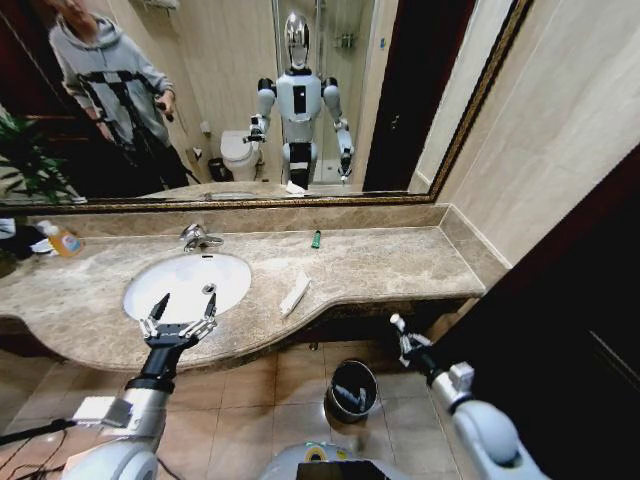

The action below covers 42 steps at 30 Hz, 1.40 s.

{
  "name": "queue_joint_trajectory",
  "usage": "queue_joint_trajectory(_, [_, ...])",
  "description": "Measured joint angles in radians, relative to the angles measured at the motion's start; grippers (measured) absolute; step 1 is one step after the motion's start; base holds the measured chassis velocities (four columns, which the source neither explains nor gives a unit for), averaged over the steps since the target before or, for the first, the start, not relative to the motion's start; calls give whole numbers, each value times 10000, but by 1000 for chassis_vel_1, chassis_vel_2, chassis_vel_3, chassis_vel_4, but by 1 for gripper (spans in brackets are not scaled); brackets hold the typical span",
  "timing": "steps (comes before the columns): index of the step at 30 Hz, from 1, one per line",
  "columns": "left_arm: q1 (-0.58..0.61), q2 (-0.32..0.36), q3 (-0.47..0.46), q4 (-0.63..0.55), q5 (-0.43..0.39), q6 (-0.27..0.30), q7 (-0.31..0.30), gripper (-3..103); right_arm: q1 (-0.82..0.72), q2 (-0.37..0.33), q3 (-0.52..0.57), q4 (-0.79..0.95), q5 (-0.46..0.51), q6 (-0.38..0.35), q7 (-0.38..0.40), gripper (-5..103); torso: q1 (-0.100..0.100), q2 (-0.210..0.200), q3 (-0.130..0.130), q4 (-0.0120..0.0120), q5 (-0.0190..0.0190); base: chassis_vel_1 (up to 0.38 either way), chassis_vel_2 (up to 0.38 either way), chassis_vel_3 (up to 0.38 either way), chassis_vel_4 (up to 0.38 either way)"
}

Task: Pick up the trash from the sink and place it in the trash bin.

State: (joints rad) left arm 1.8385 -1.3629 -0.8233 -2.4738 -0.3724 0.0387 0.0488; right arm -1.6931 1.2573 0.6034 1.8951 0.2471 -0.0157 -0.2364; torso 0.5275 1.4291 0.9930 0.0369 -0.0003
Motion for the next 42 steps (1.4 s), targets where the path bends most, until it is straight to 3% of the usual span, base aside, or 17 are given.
queue_joint_trajectory(5, [0,0,0,0,0,0,0,100,362,634,-584,-2317,-941,663,-241,3,-1,0,0,-1,5,0,0,0,0])
queue_joint_trajectory(25, [0,0,0,0,0,0,0,100,4039,1365,-2240,-7685,-3425,666,-256,3,1,0,1,0,4,0,0,0,0])
queue_joint_trajectory(36, [0,0,0,-1,0,0,0,100,5838,2077,-1998,-11143,-4523,1564,-240,3,2,-1,2,0,2,0,0,0,0])
queue_joint_trajectory(42, [0,0,0,0,0,0,0,100,6350,2332,-1873,-12091,-4795,1911,-45,3,2,-1,2,0,3,0,0,0,0])
